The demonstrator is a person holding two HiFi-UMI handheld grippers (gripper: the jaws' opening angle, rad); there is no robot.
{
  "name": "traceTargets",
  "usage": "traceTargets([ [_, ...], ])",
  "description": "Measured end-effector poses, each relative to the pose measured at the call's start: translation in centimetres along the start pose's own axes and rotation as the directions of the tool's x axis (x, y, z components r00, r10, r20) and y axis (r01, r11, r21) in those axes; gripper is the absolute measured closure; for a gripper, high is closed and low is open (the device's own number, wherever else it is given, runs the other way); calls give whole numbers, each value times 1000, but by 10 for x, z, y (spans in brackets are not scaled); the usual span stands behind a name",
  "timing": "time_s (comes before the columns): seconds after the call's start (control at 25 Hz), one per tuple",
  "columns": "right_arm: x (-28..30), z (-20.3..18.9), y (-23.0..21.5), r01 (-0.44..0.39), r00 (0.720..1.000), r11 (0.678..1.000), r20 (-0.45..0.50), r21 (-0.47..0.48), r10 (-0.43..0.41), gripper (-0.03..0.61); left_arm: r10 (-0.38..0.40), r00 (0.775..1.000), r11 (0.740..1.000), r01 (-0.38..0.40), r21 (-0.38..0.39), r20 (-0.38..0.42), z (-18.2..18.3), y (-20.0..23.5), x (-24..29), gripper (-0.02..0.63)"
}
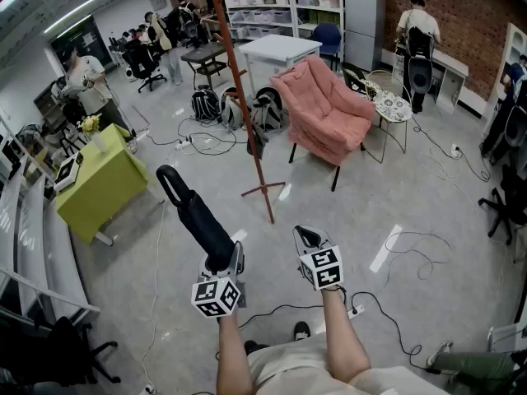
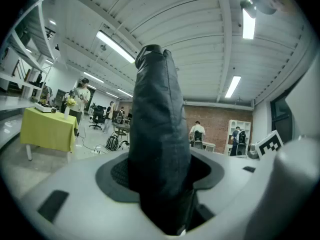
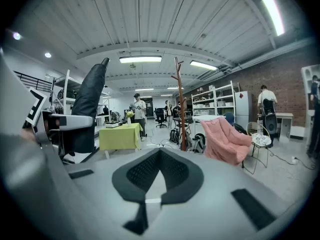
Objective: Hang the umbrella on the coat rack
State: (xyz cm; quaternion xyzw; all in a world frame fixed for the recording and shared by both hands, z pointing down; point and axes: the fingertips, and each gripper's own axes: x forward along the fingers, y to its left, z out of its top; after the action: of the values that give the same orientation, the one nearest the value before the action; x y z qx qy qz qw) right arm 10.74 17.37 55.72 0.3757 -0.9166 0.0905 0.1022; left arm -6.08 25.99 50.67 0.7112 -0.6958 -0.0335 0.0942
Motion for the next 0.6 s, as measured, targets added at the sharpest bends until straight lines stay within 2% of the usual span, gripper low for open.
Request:
traceTargets([
  [0.16,2,9,-9,-15,1000,1000,13,3,15,575,13,1000,1000,-13,-27,-2,-3,-2,3,351],
  [0.32,-2,13,-19,-8,1000,1000,23,11,8,575,32,999,999,-32,6,-18,-5,-5,4,351],
  [0.4,-3,15,-23,-2,1000,1000,30,10,1,575,31,999,999,-31,12,-6,0,-7,5,351],
  [0.6,-13,12,-23,-29,1000,1000,7,0,29,575,28,999,999,-27,-32,42,10,-14,-3,351],
])
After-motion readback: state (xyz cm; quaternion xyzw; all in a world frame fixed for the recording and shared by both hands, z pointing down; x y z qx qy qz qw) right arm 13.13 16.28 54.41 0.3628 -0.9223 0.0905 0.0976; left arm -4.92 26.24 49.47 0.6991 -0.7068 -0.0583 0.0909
